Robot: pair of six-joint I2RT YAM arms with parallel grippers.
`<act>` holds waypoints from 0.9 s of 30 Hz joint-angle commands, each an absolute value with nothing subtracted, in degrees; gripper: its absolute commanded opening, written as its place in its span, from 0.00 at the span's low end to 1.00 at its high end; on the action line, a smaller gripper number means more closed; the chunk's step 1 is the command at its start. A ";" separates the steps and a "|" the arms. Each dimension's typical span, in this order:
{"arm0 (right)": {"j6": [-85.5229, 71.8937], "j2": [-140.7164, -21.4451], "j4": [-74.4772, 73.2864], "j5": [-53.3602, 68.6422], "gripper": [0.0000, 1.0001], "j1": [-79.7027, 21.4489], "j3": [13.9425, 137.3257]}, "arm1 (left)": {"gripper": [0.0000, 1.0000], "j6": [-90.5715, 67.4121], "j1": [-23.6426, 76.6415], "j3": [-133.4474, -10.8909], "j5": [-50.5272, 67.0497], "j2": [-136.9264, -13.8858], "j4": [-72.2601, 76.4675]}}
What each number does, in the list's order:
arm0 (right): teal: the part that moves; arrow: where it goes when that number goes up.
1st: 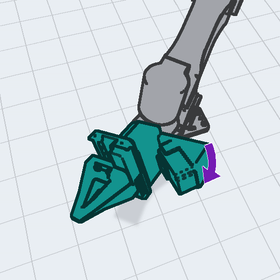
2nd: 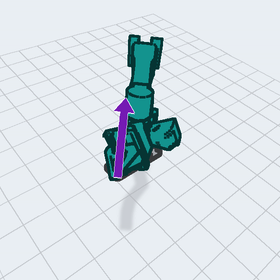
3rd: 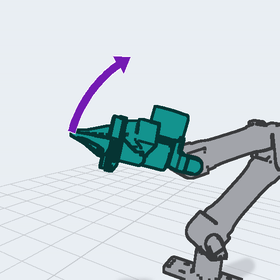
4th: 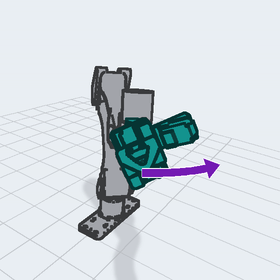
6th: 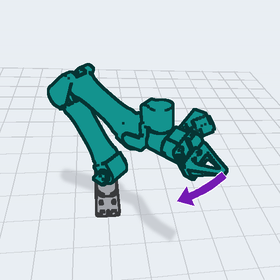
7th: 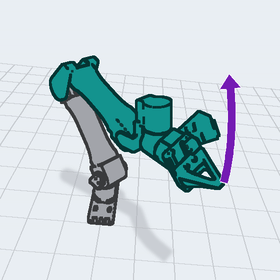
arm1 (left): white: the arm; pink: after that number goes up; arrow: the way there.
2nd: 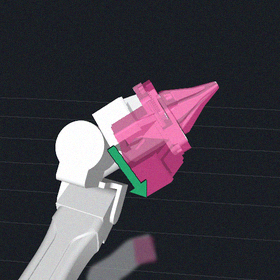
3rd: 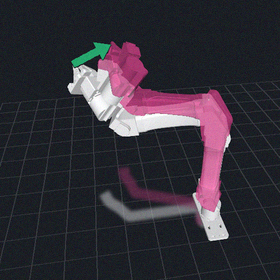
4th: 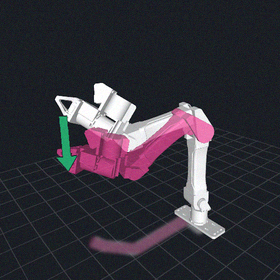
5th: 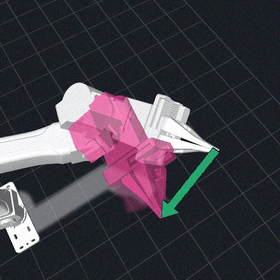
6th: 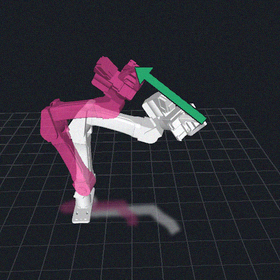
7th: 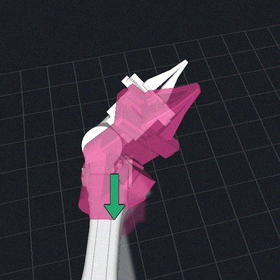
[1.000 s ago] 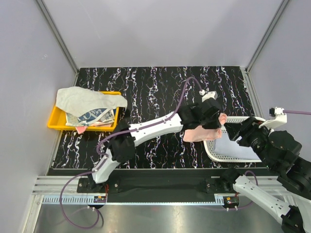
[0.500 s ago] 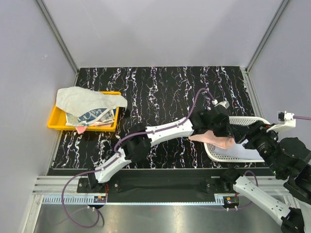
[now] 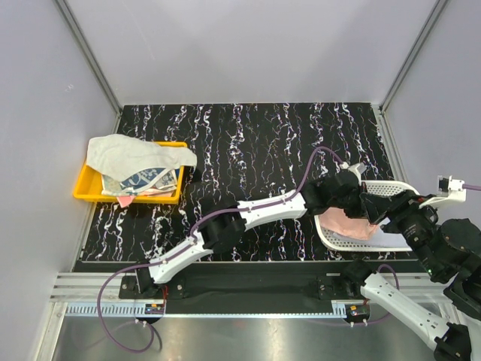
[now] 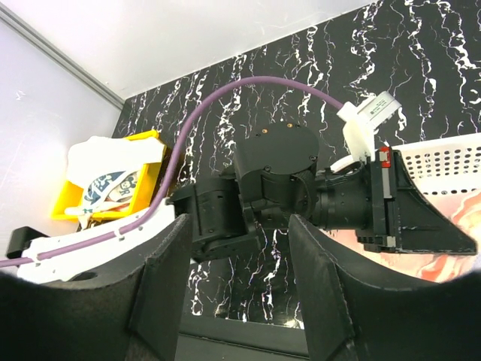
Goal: Fold and stack the towels
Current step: Neatly place the folded towel into the bin
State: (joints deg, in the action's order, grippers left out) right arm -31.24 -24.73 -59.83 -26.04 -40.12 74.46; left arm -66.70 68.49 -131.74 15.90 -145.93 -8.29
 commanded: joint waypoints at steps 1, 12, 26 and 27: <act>-30.32 -24.00 -59.85 -27.60 0.61 -39.90 75.33 | 0.00 -69.26 68.73 -136.05 18.98 -148.00 -0.18; -31.20 -23.20 -59.68 -27.07 0.61 -39.90 73.48 | 0.00 -70.31 68.29 -139.04 18.46 -152.40 3.95; -32.52 -23.64 -59.50 -26.46 0.60 -39.90 72.51 | 0.61 -69.08 67.24 -136.59 20.39 -152.67 9.48; -32.52 -23.73 -59.50 -26.46 0.60 -39.99 72.42 | 0.62 -68.91 67.15 -135.97 20.48 -151.71 10.01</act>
